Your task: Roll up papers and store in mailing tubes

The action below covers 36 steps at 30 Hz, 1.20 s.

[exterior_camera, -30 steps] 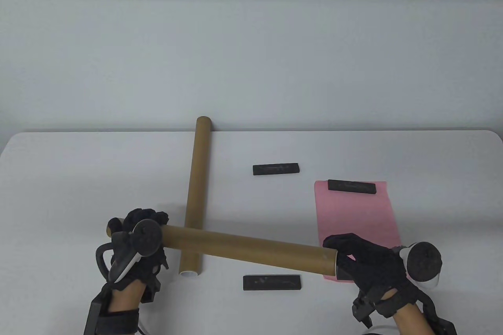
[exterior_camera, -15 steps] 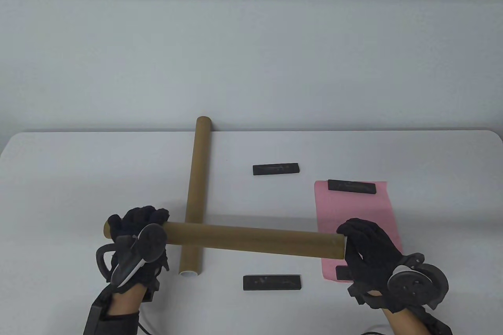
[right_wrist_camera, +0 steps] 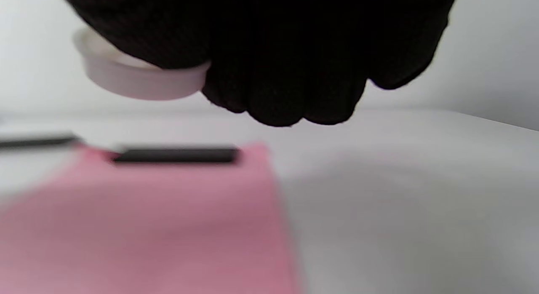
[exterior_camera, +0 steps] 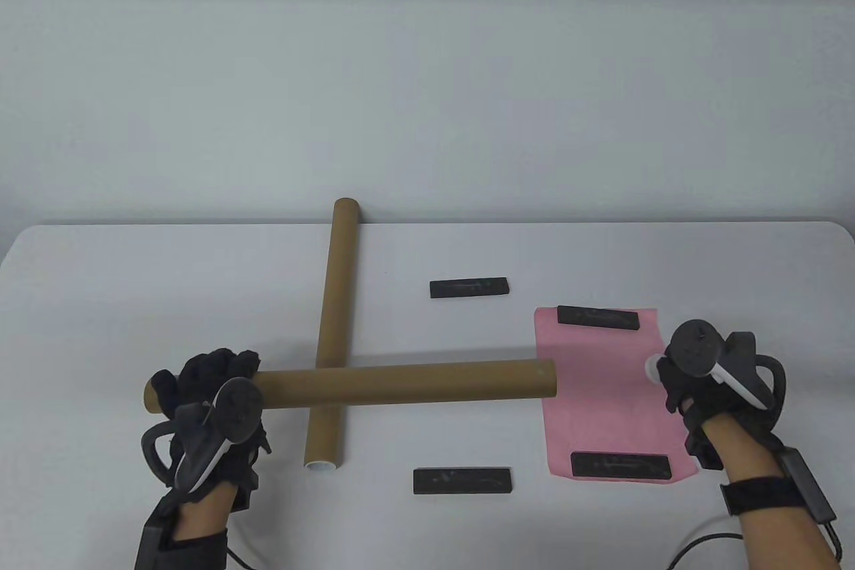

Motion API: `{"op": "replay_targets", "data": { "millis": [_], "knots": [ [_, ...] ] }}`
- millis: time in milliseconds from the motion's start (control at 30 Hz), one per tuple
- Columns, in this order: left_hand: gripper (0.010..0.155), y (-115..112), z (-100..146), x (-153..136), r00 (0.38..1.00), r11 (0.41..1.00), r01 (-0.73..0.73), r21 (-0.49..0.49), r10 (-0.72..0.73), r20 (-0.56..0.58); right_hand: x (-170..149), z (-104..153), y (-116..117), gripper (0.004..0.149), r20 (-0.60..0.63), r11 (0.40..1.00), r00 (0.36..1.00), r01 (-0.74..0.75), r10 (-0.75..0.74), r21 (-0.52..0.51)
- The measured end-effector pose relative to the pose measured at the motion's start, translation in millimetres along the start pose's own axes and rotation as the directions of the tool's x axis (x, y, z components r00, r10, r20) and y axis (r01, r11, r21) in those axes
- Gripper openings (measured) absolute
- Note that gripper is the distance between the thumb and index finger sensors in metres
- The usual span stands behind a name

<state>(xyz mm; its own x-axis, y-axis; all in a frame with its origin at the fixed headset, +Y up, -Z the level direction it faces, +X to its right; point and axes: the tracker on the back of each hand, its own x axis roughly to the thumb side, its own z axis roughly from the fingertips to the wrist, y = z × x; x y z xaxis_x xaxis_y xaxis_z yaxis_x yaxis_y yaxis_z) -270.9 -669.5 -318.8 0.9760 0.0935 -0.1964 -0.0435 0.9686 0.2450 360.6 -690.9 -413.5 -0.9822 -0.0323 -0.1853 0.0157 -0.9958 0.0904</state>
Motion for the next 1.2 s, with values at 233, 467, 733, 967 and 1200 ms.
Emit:
{"op": "replay_targets", "data": {
  "millis": [233,467,733,967,1200],
  "knots": [
    [0.071,-6.5,-1.4,-1.0,1.0,0.999,0.024,-0.028,-0.024,-0.015,-40.9,-49.0,44.0,0.039,-0.24,0.967,0.951,-0.147,0.196,0.206],
    [0.072,-7.8,-1.4,-2.4,0.999,0.998,0.039,-0.04,-0.039,-0.022,-44.2,-61.9,59.8,0.037,-0.262,0.952,0.931,-0.193,0.255,0.239],
    [0.072,-7.7,-1.0,-1.9,0.999,0.998,0.039,-0.044,-0.04,-0.019,-31.3,-62.2,64.3,0.037,-0.241,0.922,0.899,-0.314,0.365,0.227],
    [0.071,-11.7,-2.2,-1.1,0.999,0.997,0.046,-0.067,-0.047,-0.011,-21.0,-47.1,35.5,0.042,-0.237,0.953,0.924,-0.299,0.301,0.047],
    [0.072,-17.5,-5.1,1.7,0.998,0.994,0.054,-0.099,-0.056,-0.016,23.6,17.8,-33.7,0.049,0.026,0.95,1.0,0.001,0.008,-0.311]
  ]
}}
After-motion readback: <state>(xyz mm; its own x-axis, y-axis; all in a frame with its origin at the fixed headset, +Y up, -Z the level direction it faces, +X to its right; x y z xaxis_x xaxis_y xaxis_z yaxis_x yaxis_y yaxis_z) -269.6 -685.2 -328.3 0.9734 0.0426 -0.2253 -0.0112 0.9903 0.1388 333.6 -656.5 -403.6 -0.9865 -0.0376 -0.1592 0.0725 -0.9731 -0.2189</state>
